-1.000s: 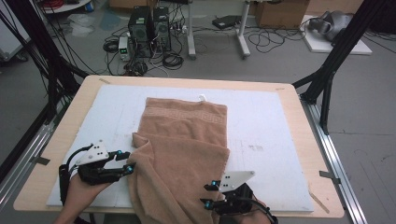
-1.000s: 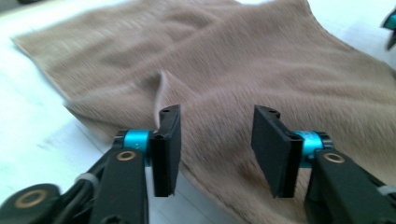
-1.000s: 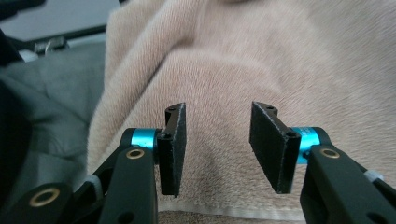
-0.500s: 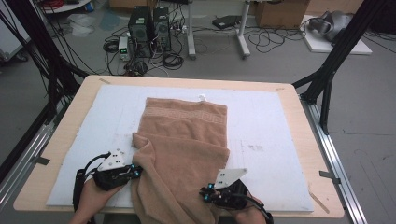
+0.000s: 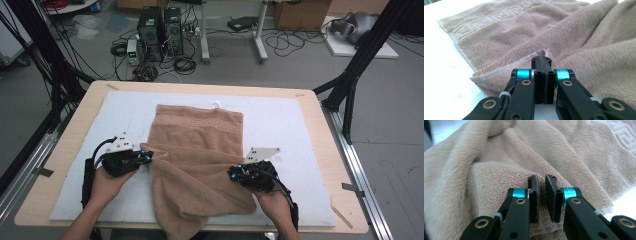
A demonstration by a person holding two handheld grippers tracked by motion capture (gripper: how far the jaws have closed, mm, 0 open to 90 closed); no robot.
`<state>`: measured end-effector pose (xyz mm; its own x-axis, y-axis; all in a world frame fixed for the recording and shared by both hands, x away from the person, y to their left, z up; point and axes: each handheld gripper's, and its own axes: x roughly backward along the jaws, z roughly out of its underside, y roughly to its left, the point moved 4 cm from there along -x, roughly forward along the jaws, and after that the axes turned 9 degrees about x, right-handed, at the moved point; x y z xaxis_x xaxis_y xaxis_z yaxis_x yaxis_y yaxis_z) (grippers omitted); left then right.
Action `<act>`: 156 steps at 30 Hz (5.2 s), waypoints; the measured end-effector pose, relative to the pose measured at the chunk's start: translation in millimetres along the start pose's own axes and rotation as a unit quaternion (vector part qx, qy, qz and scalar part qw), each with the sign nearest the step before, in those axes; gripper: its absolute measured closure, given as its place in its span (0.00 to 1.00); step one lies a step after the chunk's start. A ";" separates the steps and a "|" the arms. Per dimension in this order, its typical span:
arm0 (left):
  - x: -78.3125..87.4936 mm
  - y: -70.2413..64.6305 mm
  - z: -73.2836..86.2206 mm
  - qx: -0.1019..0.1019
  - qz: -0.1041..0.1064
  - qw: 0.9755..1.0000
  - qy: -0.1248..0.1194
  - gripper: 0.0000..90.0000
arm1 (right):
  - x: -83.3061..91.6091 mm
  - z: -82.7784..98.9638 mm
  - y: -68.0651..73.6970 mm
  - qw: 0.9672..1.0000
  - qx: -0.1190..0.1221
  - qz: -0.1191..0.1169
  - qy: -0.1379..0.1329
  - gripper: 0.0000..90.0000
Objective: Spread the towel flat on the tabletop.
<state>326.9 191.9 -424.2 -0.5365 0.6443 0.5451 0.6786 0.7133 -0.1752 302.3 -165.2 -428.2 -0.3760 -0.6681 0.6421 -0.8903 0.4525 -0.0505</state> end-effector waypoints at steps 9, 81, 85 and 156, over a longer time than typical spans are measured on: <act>17.5 -20.3 25.0 -0.022 0.021 0.999 -0.013 0.78 | 13.0 -6.2 7.7 0.999 0.018 -0.010 -0.039 0.68; 3.5 24.2 -22.6 -0.001 -0.037 0.999 -0.007 0.64 | 11.6 -21.7 -48.6 0.998 -0.001 0.042 -0.039 0.65; 21.5 13.9 -15.8 -0.013 -0.033 0.999 -0.026 0.61 | 36.2 -24.1 -35.2 0.997 0.009 0.050 -0.062 0.64; 27.2 -18.1 -8.3 -0.058 0.021 0.998 -0.025 0.64 | 41.4 -21.4 -35.2 0.997 0.032 0.041 -0.058 0.65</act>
<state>304.2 194.2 -399.4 -0.5293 0.6875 0.4972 0.7525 0.6511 -0.0992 323.6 -196.1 -383.5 -0.4713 -0.6958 0.5420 -0.8690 0.4712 -0.1507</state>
